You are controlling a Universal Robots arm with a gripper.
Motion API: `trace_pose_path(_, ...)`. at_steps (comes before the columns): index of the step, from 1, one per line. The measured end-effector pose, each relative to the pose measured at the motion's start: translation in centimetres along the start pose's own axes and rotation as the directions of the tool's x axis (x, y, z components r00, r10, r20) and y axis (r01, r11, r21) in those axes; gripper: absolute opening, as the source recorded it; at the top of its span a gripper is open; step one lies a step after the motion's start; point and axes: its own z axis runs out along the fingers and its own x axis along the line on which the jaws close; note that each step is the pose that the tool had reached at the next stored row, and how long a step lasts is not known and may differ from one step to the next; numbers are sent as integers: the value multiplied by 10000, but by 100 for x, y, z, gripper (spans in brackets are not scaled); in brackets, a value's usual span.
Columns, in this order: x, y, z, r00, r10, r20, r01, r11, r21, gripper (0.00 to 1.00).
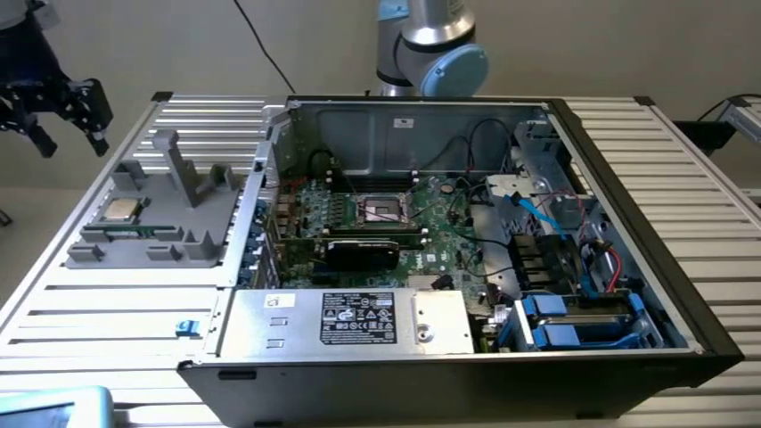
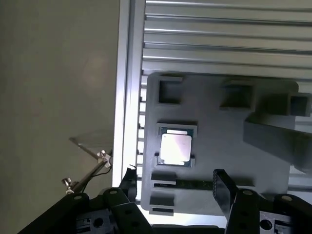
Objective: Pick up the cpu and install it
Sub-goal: 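Pick up the cpu and move it towards the insertion slot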
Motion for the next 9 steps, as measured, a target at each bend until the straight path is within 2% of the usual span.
trace_pose_path(3,-16,-2,53,10000,1,-20,-1,10000,-1,74)
trace_pose_path(9,-28,-4,162,10000,1,-20,-1,10000,14,74)
